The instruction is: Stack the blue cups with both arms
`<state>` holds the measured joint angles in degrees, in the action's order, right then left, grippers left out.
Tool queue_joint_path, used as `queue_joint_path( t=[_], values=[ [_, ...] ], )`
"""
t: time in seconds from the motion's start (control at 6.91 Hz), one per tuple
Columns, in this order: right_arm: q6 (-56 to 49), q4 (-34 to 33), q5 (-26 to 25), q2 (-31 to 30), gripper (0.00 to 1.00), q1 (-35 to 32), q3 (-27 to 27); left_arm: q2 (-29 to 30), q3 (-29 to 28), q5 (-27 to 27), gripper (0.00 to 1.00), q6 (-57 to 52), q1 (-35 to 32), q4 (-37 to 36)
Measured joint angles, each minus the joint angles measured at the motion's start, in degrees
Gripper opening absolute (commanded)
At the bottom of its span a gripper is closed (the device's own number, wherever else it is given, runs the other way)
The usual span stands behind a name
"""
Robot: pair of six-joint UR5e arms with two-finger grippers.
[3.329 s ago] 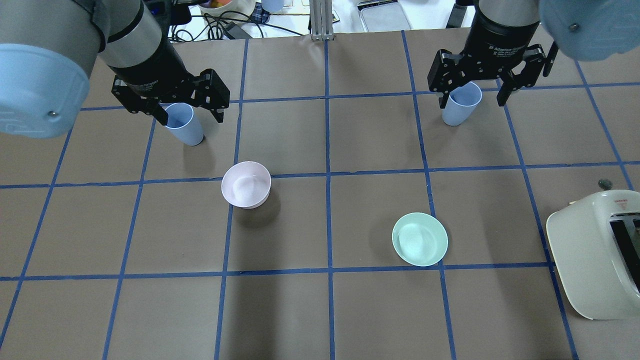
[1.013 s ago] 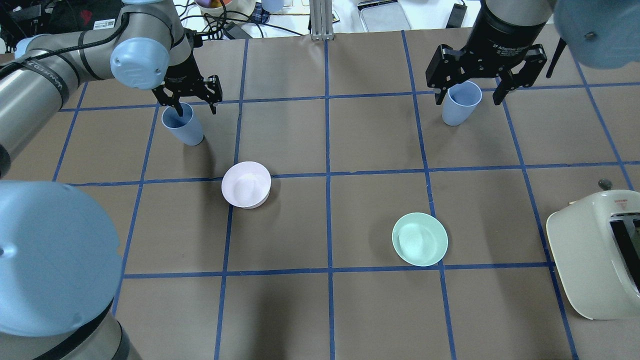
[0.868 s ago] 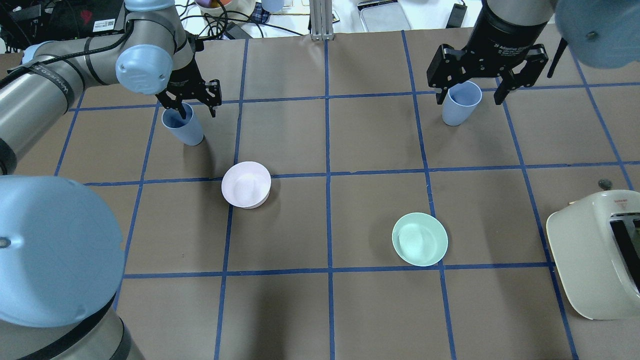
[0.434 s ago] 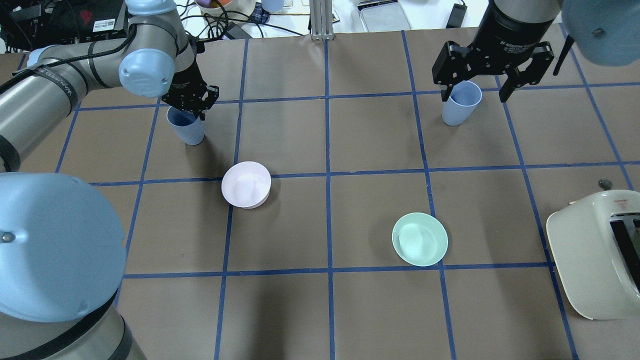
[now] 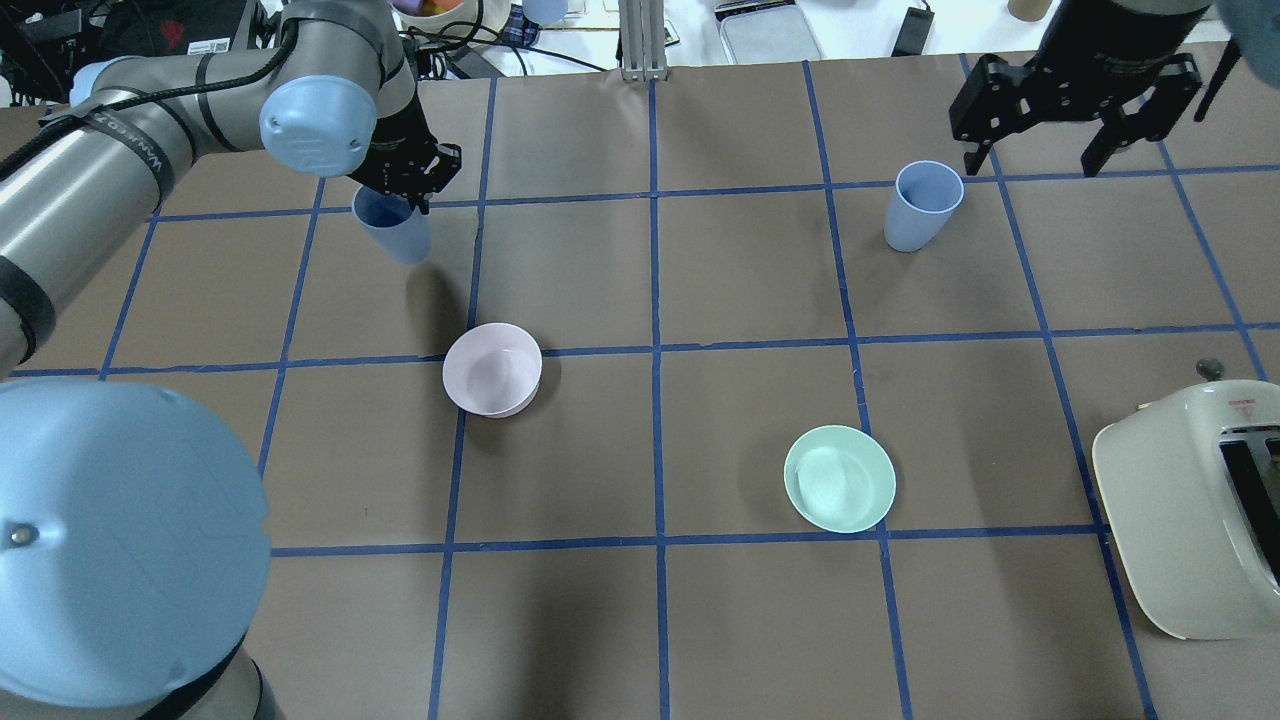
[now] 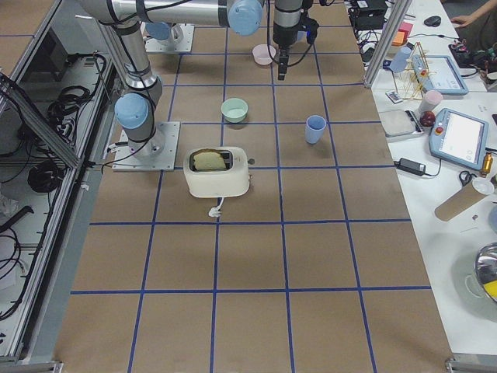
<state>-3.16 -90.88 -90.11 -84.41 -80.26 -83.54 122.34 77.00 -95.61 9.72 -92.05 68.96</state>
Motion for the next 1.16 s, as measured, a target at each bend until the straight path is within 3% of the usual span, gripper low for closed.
queue_joint_path(
  t=[0.58, 0.87, 1.01, 1.16],
  values=[
    [-4.38, -2.77, 3.53, 17.69, 1.0, 3.93, 13.61, 3.02, -2.4, 6.23, 0.0, 16.16, -15.86, -1.37],
    [-6.44, -5.89, 3.63, 23.49, 1.0, 3.97, 14.19, 3.52, -1.76, 6.56, 0.0, 16.82, -19.84, -1.52],
    [-7.41, -6.84, 3.55, 25.15, 1.0, 3.97, 13.34, 3.69, -1.27, 6.97, 0.78, 16.96, -20.52, -1.6],
    [-7.88, -7.3, 3.41, 26.06, 1.0, 3.97, 11.95, 3.88, -1.05, 7.6, 1.0, 17.18, -20.78, -1.65]
  ],
)
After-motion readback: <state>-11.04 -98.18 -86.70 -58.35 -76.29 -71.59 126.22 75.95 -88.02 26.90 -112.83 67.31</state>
